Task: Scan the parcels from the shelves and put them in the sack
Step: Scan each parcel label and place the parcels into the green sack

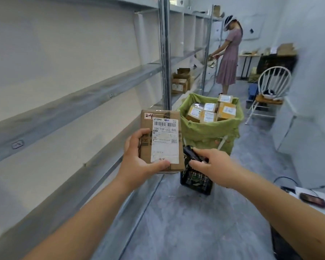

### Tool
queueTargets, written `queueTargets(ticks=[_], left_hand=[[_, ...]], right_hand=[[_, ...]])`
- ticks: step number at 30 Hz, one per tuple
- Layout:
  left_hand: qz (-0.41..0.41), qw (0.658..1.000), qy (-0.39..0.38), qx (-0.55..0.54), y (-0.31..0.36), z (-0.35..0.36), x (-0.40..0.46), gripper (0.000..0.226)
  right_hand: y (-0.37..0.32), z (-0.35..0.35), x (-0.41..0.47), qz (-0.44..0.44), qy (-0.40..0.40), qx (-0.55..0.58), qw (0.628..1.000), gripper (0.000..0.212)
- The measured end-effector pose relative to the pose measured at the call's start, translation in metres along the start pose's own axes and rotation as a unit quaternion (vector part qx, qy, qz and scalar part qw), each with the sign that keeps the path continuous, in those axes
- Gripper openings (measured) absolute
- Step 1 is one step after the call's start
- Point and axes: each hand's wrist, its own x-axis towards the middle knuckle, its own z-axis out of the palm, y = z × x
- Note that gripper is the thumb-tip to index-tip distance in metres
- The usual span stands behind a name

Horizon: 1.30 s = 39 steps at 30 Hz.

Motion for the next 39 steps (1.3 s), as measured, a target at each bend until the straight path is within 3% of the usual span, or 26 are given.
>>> queueTargets(ticks=[4,10,16,31,36,39], left_hand=[[-0.005,0.999,-0.043,-0.025,-0.005,0.071,0.031,0.106],[-0.012,0.993,-0.095,-0.065,-0.023,0.146,0.076,0.105],[-0.044,0.987,-0.112,-0.103,-0.063,0.193,0.128,0.105],[-0.103,0.968,-0.179,-0.145,-0.218,0.269,0.358,0.102],[-0.110,0.960,-0.205,-0.154,-0.243,0.288,0.432,0.099],[-0.107,0.962,-0.205,-0.148,-0.253,0.300,0.465,0.098]], right_hand=[[0.057,-0.042,0.010,0.038,-0.003,-0.023,0.999,0.048],[0.114,-0.076,0.025,0.087,0.008,-0.018,0.996,0.058],[0.146,-0.087,0.067,0.109,0.009,-0.044,0.993,0.043],[0.201,-0.096,0.307,0.198,0.025,-0.111,0.974,0.065],[0.212,-0.107,0.374,0.207,0.038,-0.096,0.973,0.052],[0.220,-0.113,0.405,0.217,0.060,-0.077,0.971,0.056]])
